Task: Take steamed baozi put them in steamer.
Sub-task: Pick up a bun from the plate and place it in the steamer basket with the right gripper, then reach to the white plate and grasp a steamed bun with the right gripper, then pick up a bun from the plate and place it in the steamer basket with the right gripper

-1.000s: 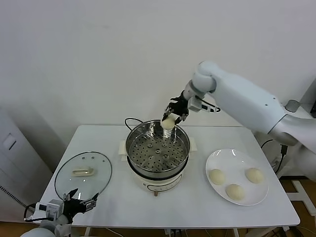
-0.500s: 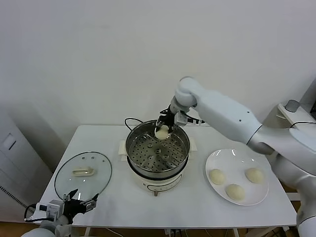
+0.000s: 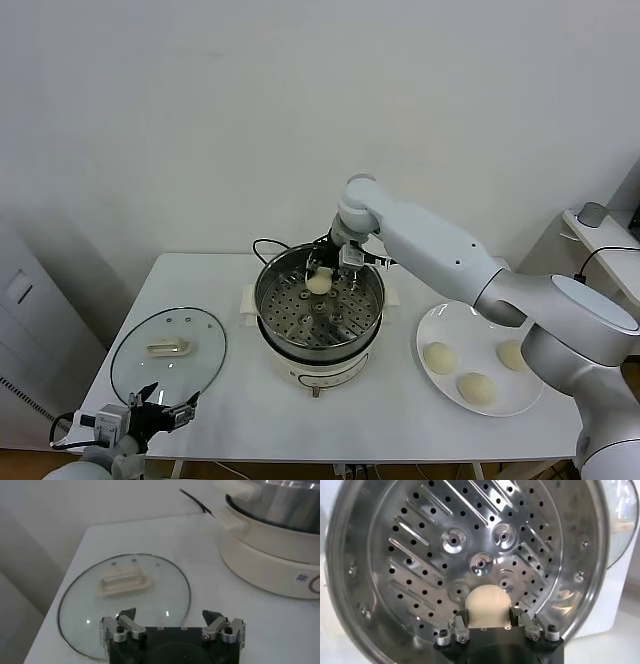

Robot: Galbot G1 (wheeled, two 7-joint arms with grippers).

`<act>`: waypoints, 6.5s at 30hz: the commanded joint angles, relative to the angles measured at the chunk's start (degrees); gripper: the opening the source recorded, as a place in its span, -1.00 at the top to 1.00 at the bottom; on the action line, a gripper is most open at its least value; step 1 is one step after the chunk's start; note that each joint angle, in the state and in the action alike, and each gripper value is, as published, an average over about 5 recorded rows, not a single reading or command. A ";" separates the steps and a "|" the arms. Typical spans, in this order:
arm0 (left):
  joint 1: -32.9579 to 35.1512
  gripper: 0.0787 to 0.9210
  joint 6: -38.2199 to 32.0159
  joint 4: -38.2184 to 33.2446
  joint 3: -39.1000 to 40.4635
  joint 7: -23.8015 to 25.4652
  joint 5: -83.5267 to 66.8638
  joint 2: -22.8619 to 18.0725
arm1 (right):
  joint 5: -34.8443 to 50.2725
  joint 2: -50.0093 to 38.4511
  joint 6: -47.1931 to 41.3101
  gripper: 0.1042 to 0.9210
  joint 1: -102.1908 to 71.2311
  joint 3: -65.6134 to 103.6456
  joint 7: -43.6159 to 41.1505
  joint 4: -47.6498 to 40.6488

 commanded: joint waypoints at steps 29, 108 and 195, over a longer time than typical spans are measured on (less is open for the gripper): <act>-0.83 -0.77 0.77 -1.16 0.09 -0.19 -0.34 0.81 | 63.73 -30.79 -41.18 -0.76 26.28 -35.13 -15.87 5.82; -1.23 -0.77 1.15 -1.22 0.62 -0.38 -0.36 0.03 | 52.06 -34.26 -46.24 0.07 2.51 -22.76 -5.96 6.00; -0.51 -0.77 1.21 -2.42 -0.37 -0.86 -0.49 0.35 | 77.40 -17.93 -60.93 -0.76 29.34 -35.38 -3.84 12.11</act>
